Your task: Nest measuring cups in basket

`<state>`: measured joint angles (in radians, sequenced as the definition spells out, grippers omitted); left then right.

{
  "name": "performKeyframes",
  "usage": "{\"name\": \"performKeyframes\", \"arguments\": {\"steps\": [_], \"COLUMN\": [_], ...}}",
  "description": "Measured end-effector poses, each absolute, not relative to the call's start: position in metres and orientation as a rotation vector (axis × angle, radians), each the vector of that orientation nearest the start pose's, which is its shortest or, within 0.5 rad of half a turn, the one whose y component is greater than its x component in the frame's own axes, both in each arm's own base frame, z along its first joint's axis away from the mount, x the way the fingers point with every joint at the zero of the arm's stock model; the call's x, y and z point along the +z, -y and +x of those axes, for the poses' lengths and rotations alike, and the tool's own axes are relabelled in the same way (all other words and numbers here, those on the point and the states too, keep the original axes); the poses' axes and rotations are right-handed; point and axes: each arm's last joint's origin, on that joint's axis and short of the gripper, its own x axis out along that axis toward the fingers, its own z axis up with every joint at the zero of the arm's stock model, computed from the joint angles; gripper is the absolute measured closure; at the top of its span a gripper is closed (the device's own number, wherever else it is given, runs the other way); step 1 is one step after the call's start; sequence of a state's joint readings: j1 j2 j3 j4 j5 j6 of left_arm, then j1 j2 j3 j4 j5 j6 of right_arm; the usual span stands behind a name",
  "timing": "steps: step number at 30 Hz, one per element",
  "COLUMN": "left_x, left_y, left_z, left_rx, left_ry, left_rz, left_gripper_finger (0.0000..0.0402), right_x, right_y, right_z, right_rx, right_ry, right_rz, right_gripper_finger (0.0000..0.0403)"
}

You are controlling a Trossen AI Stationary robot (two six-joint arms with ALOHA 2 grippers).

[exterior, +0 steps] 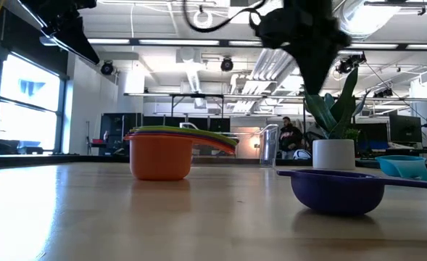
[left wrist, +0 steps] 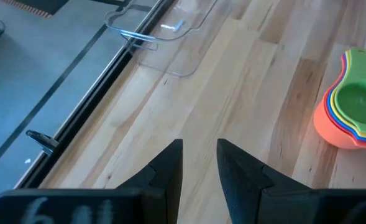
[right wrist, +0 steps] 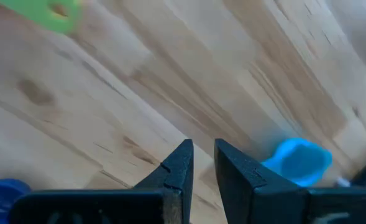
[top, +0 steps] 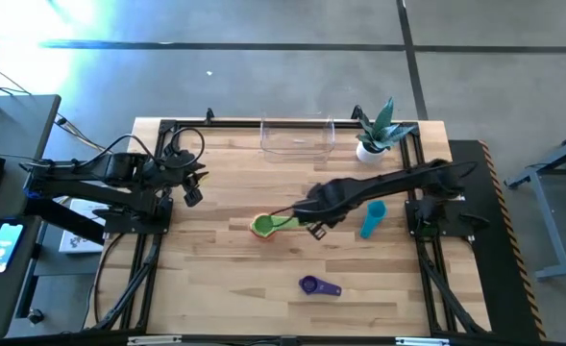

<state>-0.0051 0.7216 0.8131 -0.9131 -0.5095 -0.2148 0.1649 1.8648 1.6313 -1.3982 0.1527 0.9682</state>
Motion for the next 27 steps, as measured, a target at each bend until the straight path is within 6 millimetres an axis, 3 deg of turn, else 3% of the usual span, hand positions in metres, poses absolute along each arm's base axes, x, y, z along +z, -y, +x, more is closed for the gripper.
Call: {"name": "performKeyframes", "arguments": {"steps": [9, 14, 19, 27], "left_x": [0.292, 0.292, 0.292, 0.293], "left_y": [-0.014, -0.015, -0.015, -0.015], "left_z": [0.123, 0.123, 0.123, 0.123], "left_rx": [0.587, 0.605, 0.614, 0.630], "left_ry": [-0.740, -0.737, -0.731, -0.721], "left_rz": [0.026, 0.034, 0.020, -0.004], "left_gripper_finger": [0.0312, 0.0312, 0.0312, 0.0312], "right_x": [0.257, 0.244, 0.228, 0.199], "right_y": [-0.041, -0.035, -0.032, -0.022], "right_z": [0.261, 0.229, 0.213, 0.208], "right_rx": [-0.930, -1.065, -1.155, -1.199], "right_ry": [-1.272, -1.229, -1.202, -1.179], "right_rz": [0.761, 0.871, 0.933, 1.001], "right_gripper_finger": [0.0345, 0.0345, 0.0345, 0.0315]}}
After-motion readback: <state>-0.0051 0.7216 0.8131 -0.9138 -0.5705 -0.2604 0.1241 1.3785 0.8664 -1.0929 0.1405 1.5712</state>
